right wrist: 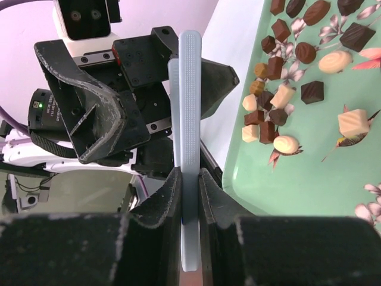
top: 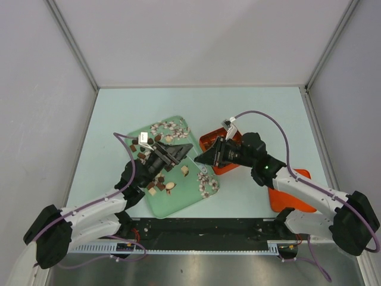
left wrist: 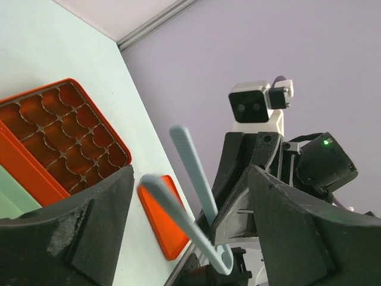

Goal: Pack the chocolate
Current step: Adjust the clamp.

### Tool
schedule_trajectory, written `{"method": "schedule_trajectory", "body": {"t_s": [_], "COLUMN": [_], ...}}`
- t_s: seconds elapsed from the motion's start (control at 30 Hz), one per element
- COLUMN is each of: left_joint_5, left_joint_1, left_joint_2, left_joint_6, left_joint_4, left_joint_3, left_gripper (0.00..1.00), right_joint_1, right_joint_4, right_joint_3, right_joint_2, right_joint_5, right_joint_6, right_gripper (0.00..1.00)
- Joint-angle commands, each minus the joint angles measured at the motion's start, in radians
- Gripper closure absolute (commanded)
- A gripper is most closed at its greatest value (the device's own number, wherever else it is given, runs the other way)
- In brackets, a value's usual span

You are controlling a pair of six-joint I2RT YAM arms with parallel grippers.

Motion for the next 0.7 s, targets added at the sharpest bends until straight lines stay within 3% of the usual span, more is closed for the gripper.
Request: {"method": "schedule_trajectory", "body": {"t_s": [0.0,0.23,0.37,0.53,0.67], "left_joint_5": [-0.032,-0.081,-0.1,-0.118,-0.143], "left_joint_1": [0.005,0.007,0.005,0.007,0.007], "left_joint_2": [0.009,-0.005,-0.025,-0.053,-0.068], "left_joint_6": [-0.022,-0.071,-0.099,-0.13,-0.162], "left_joint_4": [0.083,0.016,-0.038,-0.092,-0.154], "left_joint_3": [0.047,0.044,0.041,0.035,0.04], "left_gripper": [0.23,0.44,0.63,0.78,0.88], "right_joint_1": [-0.014,-0.018,-0.017,-0.015,-0.014], "right_joint_4": [0.082,0.08,0.088,0.091,0.068], "right_joint_3": [-0.003,-0.008,-0.008,-0.008,-0.008], "right_joint_2": [0.017,0.046,0.064,0.068,0.046], "right_joint_5": [-0.073,-0.101,-0.118,-0.112,-0.086], "right_joint_6": [0.036,0.036,0.041,0.036,0.007], "right_gripper": [1.0,1.0,1.0,1.0,0.82]}}
